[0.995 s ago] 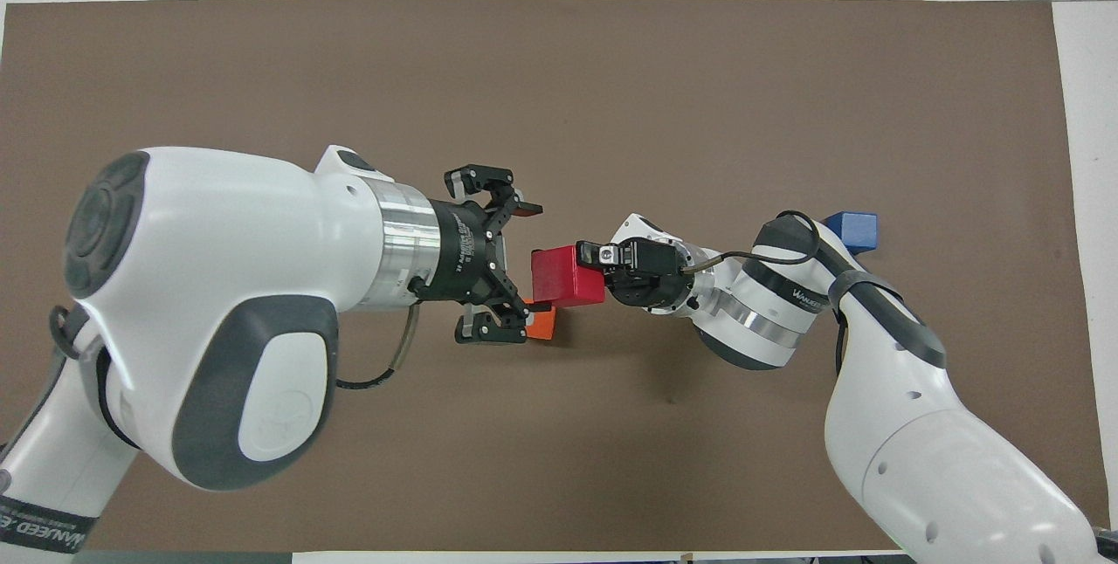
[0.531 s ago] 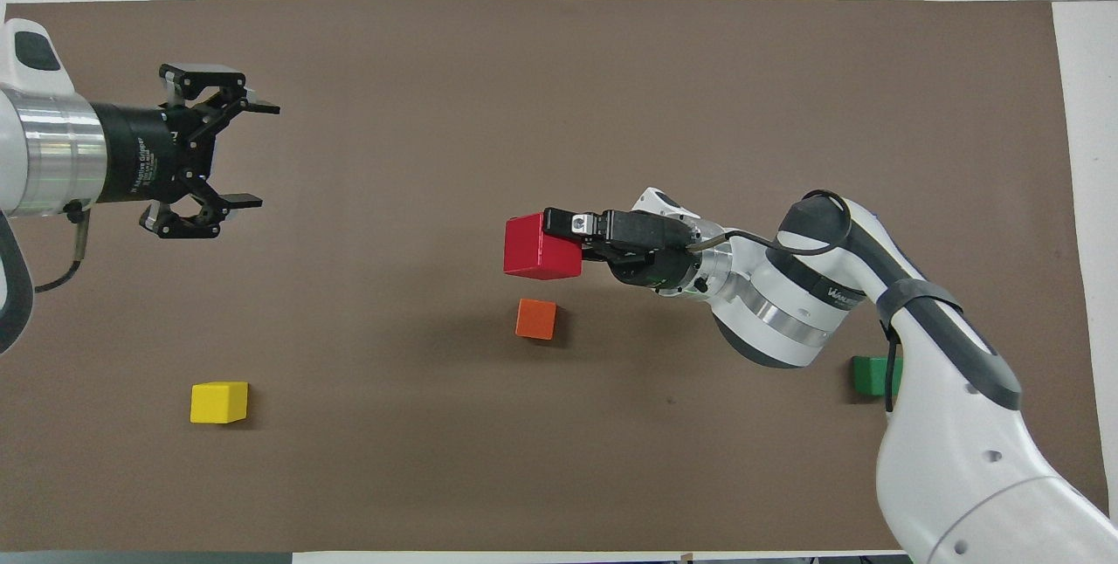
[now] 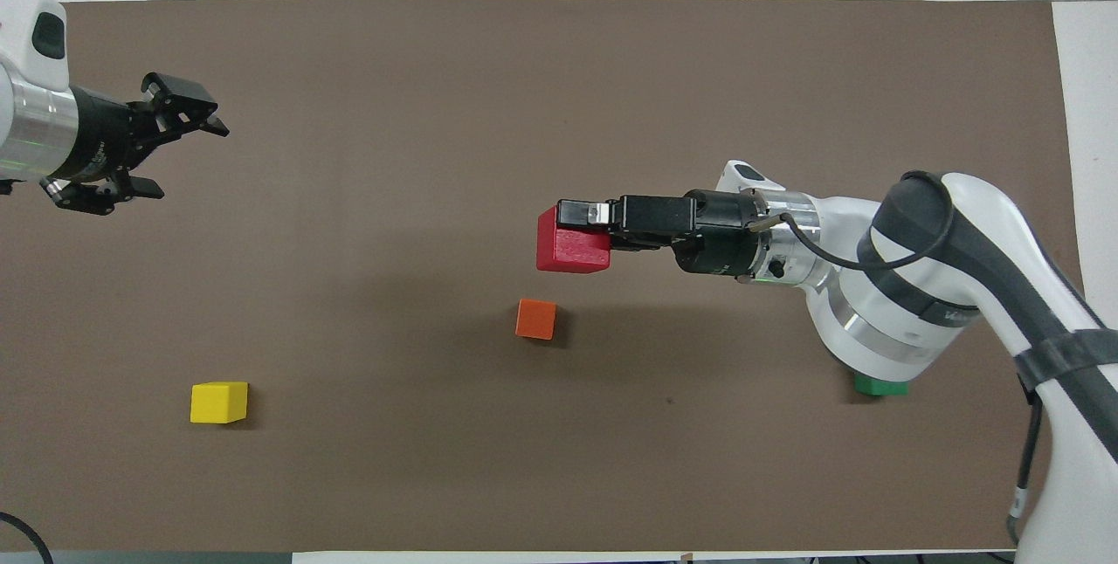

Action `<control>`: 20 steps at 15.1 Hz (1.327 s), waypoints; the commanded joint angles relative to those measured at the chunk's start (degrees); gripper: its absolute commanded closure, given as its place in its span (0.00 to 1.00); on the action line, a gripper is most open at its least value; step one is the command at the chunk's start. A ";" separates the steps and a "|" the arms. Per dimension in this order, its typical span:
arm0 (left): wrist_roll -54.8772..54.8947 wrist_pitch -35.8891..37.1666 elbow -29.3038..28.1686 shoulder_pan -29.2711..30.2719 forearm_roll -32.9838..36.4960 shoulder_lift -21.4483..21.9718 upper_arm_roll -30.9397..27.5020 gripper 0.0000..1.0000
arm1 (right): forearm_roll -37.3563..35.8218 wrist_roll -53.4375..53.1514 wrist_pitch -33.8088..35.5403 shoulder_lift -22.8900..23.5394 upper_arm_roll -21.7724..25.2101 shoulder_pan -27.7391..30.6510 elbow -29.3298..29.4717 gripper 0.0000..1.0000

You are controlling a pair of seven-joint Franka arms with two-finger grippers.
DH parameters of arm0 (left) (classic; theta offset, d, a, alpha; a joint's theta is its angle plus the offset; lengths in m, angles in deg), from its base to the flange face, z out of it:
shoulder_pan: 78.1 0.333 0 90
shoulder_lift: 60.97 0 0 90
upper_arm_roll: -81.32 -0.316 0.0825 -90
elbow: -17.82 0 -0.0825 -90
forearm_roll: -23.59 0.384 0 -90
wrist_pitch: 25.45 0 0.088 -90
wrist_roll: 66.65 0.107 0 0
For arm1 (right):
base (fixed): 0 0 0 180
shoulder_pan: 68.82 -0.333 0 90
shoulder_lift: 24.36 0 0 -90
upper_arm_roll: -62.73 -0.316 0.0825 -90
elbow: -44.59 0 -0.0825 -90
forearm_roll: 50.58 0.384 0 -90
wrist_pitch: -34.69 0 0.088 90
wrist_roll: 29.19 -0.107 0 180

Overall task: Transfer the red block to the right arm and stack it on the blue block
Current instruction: 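Carry the red block toward the blue block while the left gripper retracts, then lower the red block onto the blue block with the right gripper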

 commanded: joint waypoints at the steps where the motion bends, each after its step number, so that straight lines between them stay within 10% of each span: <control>1: 12.86 7.35 6.76 0.59 9.86 -2.17 0.57 0.00 | -14.20 -4.41 -3.74 -2.33 -0.10 1.95 1.46 1.00; 6: 24.24 7.80 1.32 5.60 10.60 2.58 0.57 0.00 | -51.10 -18.46 -3.13 -2.25 -0.19 6.44 12.00 1.00; 14: 23.80 8.94 -1.42 3.32 10.43 5.13 0.66 0.00 | -90.42 -32.52 -2.25 -2.43 -0.10 9.52 12.28 1.00; 18: 24.06 10.51 -0.80 -14.40 9.38 5.13 -16.61 0.00 | -101.16 -40.09 -8.20 -0.50 -0.10 9.60 9.48 1.00; 20: 24.33 10.70 -0.45 -13.65 6.65 5.83 -16.57 0.00 | -104.16 -41.95 -11.20 1.00 -0.01 10.22 7.28 1.00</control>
